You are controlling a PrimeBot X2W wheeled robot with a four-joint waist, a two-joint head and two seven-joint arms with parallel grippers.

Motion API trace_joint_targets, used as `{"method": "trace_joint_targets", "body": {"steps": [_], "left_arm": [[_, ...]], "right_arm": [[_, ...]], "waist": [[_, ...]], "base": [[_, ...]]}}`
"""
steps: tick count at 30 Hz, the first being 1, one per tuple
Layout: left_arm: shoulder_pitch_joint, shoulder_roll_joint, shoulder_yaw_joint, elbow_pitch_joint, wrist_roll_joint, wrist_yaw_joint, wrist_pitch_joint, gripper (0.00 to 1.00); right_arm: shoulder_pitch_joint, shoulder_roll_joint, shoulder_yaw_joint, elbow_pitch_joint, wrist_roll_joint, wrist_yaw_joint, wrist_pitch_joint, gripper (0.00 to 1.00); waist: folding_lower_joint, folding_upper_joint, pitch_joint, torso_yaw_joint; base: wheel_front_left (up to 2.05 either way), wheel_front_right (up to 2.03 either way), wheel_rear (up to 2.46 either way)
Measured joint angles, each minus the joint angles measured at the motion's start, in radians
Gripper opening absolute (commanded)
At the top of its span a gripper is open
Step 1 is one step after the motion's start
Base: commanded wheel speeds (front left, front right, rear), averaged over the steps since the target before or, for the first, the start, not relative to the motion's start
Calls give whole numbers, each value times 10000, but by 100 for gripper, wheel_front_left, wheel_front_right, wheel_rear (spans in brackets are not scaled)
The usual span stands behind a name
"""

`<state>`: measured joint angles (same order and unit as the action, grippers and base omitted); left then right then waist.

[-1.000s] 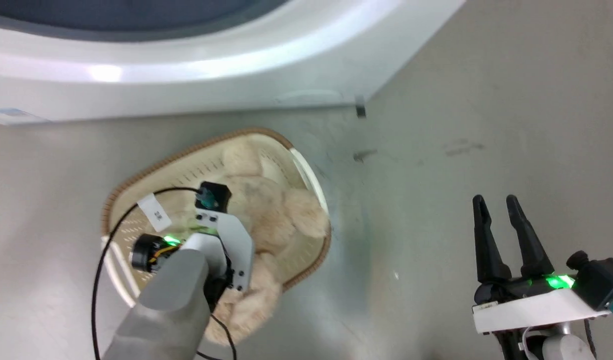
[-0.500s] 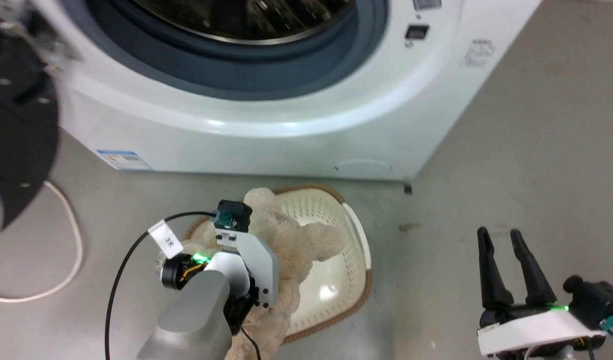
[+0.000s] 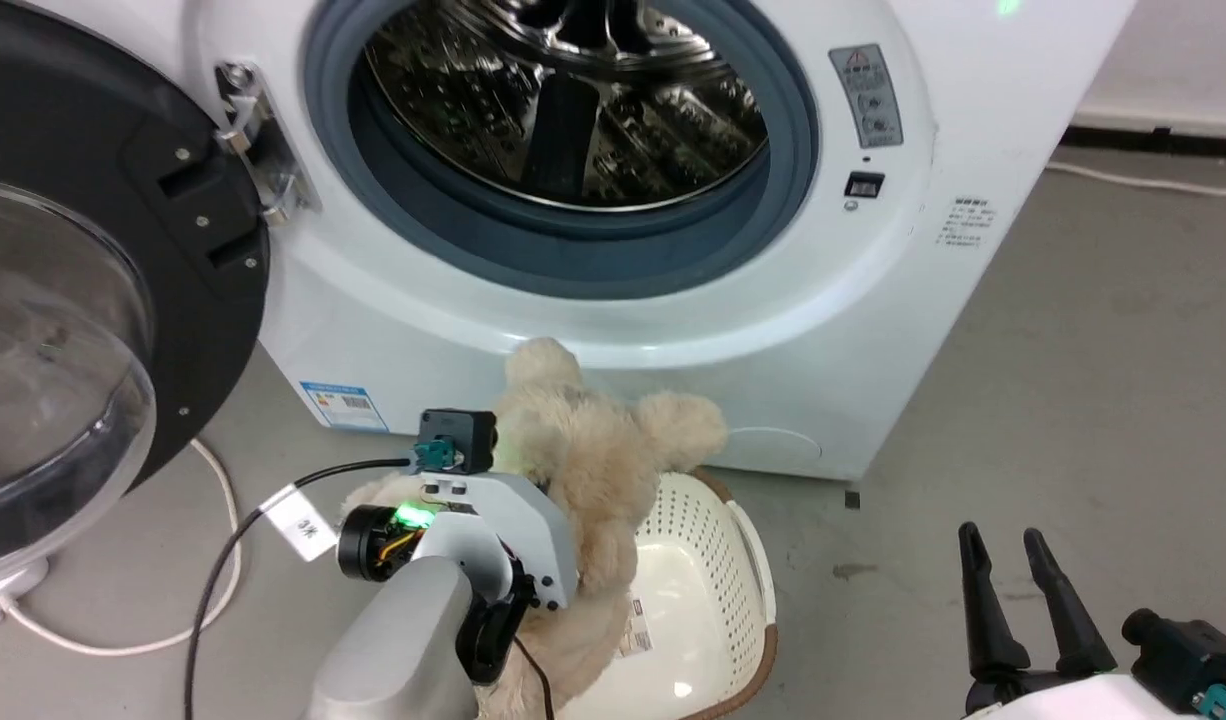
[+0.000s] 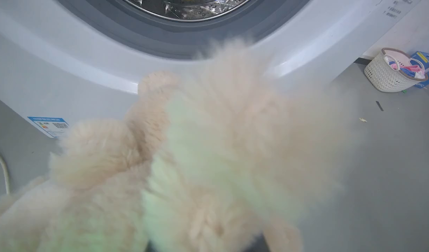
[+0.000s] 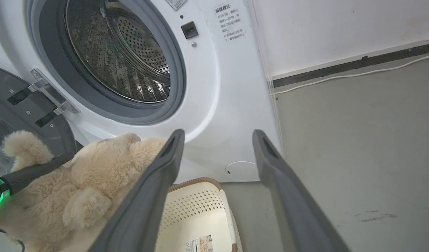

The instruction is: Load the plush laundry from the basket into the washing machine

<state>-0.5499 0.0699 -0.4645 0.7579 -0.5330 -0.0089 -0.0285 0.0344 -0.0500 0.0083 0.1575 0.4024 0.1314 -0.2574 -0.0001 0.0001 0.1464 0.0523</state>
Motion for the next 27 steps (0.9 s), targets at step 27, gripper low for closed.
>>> {"method": "trace_joint_targets", "body": {"steps": [27], "left_arm": [[-1590, 1210, 1101, -2554, 295, 890, -1720, 0]], "right_arm": [[-5, 0, 12, -176, 4, 0, 0, 100]], "waist": [[3, 0, 778, -796]], "base": [[0, 0, 0]]}}
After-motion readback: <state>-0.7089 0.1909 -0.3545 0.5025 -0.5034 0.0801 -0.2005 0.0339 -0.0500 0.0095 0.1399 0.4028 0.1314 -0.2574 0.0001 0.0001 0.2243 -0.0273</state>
